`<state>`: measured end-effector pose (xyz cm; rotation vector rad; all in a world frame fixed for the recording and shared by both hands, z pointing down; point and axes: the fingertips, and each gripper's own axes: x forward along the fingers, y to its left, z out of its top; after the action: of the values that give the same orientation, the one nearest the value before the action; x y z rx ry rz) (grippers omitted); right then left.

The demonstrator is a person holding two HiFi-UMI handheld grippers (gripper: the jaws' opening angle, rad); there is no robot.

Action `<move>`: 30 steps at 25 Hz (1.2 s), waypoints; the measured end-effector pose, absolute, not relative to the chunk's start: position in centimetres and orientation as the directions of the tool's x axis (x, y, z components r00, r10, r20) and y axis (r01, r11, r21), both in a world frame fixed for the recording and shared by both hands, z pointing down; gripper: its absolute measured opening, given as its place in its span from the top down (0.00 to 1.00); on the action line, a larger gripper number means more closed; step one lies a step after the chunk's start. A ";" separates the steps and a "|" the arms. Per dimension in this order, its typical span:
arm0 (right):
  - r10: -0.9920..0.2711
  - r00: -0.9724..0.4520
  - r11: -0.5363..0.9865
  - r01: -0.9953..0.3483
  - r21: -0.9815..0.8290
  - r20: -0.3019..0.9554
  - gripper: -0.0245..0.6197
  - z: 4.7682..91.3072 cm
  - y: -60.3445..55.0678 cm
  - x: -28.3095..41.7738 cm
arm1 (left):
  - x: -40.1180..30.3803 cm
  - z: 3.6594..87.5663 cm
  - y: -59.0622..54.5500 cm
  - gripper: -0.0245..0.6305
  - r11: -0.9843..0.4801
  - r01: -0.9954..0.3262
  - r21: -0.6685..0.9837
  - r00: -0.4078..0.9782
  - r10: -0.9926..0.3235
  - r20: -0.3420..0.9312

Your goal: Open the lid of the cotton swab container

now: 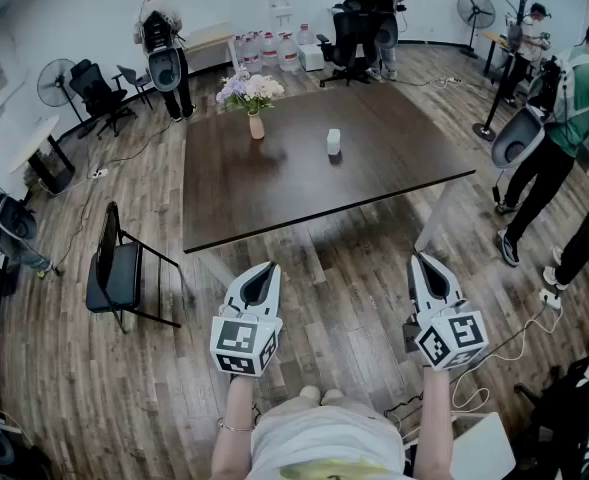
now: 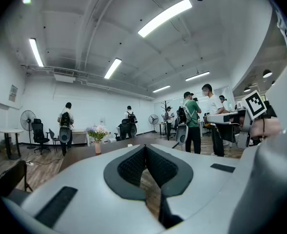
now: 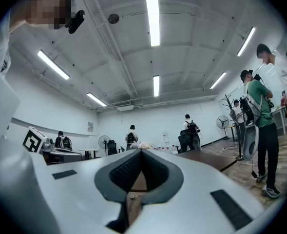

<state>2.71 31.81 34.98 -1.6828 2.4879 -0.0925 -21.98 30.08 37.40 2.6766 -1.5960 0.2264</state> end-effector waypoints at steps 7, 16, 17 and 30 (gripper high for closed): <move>-0.928 -0.367 0.372 -0.919 -0.128 -0.063 0.93 35.1 31.6 3.0 | -21.8 37.4 30.0 0.93 -0.469 -0.882 -0.052 0.459 -0.878 0.133; -0.925 -0.373 0.379 -0.913 -0.147 -0.068 0.93 35.8 31.2 3.6 | -20.8 37.7 29.8 0.93 -0.466 -0.884 -0.046 0.457 -0.880 0.132; -0.926 -0.371 0.377 -0.914 -0.151 -0.065 0.93 35.9 31.2 3.7 | -20.7 37.7 29.8 0.93 -0.465 -0.884 -0.043 0.456 -0.880 0.132; -0.921 -0.386 0.390 -0.906 -0.165 -0.056 0.93 37.3 27.0 4.5 | -19.2 39.3 25.3 0.93 -0.460 -0.888 -0.008 0.453 -0.878 0.155</move>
<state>4.52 27.04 37.29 -1.6548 2.5007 -0.1609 -19.23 25.34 39.30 2.6138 -1.5911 0.2108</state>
